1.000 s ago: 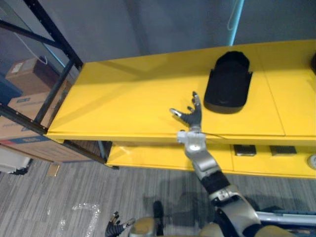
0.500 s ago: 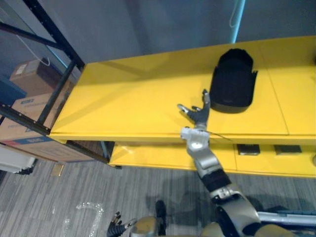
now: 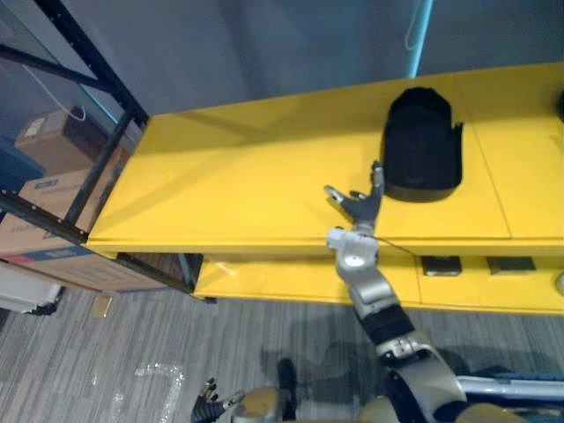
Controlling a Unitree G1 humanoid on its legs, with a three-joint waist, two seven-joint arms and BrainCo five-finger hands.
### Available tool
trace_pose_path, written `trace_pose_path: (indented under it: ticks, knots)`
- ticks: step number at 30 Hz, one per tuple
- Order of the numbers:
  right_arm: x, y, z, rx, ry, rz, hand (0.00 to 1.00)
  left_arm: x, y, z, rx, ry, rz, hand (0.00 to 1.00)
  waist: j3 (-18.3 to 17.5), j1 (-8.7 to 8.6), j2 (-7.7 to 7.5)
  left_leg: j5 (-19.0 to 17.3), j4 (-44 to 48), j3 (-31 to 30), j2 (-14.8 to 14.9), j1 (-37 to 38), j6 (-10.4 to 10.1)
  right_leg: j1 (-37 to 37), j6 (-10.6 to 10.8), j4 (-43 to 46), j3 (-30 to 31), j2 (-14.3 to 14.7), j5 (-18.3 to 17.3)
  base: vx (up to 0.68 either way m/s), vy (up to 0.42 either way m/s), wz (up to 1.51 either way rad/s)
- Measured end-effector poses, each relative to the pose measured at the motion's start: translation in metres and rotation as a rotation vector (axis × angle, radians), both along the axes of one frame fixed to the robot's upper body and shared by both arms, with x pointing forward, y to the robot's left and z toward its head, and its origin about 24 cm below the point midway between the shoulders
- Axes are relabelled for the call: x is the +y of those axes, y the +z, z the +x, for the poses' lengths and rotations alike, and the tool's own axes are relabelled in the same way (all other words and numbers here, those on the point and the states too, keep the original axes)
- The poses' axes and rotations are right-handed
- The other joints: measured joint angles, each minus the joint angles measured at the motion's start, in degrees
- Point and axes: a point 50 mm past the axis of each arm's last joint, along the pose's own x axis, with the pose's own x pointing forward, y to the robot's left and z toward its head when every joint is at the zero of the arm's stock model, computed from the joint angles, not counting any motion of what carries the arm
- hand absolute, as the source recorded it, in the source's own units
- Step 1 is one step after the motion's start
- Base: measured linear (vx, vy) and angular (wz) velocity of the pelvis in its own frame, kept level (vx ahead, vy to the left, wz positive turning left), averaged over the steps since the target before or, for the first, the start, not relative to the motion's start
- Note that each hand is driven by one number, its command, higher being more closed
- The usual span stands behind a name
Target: Walk over and take plastic housings, then place them on the shelf
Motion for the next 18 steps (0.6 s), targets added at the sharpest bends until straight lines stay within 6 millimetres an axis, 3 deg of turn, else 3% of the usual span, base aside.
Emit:
trace_pose_path:
  ticks: [18]
  knots:
    - [-0.0024, -0.0024, -0.0025, 0.002, -0.028, -0.009, 0.00, 0.0004, 0.0000, -0.0002, 0.001, -0.010, 0.001, 0.00, -0.1, -0.01, -0.17, 0.0, 0.0, 1.2, 0.1, 0.2, 0.0, -0.8, 0.0, 0.5, 1.2, 0.0, 0.0, 0.00, 0.002, -0.02]
